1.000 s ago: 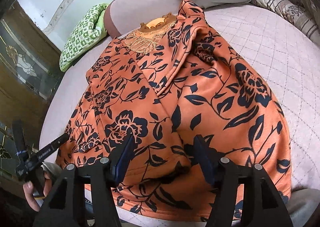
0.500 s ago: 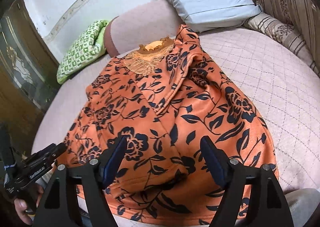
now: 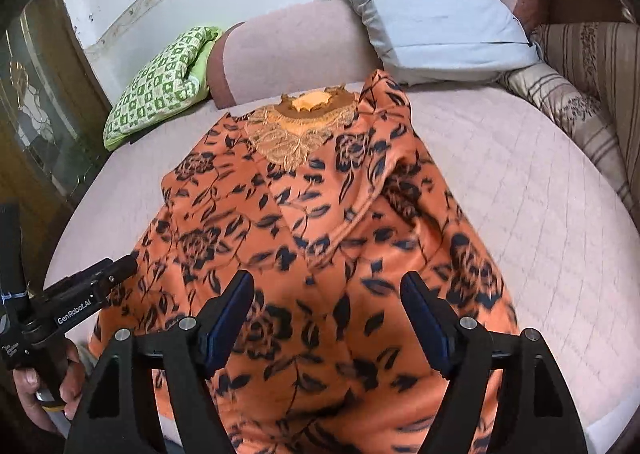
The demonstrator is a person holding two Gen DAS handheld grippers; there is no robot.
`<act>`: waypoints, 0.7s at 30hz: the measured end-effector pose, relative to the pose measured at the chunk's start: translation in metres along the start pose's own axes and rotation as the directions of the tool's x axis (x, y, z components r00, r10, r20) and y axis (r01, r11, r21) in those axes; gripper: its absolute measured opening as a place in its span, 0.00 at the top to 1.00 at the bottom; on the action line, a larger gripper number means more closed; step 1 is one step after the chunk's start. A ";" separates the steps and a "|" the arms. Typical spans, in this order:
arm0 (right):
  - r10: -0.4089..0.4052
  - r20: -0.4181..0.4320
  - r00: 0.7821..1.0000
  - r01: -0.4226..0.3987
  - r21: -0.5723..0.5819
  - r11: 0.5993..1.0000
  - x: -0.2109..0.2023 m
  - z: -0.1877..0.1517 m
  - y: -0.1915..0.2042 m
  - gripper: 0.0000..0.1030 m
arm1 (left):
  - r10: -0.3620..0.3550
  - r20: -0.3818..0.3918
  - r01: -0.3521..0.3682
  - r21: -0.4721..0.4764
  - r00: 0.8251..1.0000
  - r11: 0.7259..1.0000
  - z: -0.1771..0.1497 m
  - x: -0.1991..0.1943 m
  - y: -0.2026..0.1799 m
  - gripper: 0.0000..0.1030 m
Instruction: Fold small clothes
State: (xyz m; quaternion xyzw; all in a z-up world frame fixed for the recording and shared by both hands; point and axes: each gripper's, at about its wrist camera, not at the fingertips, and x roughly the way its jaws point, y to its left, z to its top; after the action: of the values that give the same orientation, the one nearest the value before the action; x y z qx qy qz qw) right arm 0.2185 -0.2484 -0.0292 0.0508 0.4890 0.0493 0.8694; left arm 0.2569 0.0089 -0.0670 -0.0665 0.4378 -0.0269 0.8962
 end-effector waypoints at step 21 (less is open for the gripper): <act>0.136 -0.112 0.984 -0.118 0.157 0.981 0.109 0.143 -0.065 0.25 | -0.047 -0.069 0.038 -0.120 0.997 0.992 0.163 0.145 0.049 0.42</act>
State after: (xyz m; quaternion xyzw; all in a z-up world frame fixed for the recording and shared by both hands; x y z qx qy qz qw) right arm 0.3991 -0.3033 -0.0560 0.1437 0.5395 0.0709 0.8266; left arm 0.4738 0.0572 -0.0883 -0.1277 0.4691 -0.0222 0.8736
